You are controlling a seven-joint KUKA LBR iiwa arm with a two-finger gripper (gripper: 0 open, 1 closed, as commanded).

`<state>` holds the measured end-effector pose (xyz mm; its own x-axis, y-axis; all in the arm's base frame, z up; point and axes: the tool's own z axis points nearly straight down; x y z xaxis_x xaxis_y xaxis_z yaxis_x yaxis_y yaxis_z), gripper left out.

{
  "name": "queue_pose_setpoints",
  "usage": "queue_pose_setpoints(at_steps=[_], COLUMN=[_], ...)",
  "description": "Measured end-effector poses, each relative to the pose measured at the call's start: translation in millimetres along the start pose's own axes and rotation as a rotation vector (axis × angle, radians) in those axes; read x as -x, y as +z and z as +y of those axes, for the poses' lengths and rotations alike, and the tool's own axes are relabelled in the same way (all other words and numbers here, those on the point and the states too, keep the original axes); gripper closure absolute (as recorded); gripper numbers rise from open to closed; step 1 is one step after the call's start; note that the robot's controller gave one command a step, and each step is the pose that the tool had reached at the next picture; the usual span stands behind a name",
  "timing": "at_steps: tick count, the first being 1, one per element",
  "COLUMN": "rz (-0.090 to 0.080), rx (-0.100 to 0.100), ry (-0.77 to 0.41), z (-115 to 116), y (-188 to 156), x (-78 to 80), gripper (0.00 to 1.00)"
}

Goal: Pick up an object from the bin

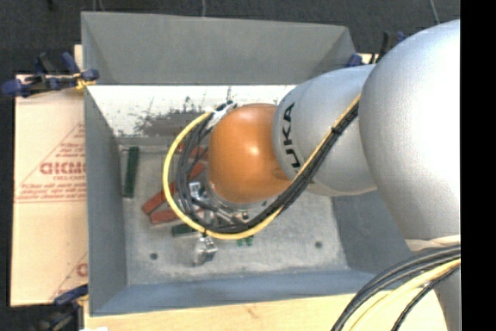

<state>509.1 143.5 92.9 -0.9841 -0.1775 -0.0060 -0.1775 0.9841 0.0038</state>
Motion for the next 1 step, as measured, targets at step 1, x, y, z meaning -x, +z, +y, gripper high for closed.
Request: queue_pose_setpoints(at_steps=[1], rz=[-0.007], rx=[0.002], ry=[0.003], z=[-11.4], y=[4.7], x=[3.9], gripper=[0.00])
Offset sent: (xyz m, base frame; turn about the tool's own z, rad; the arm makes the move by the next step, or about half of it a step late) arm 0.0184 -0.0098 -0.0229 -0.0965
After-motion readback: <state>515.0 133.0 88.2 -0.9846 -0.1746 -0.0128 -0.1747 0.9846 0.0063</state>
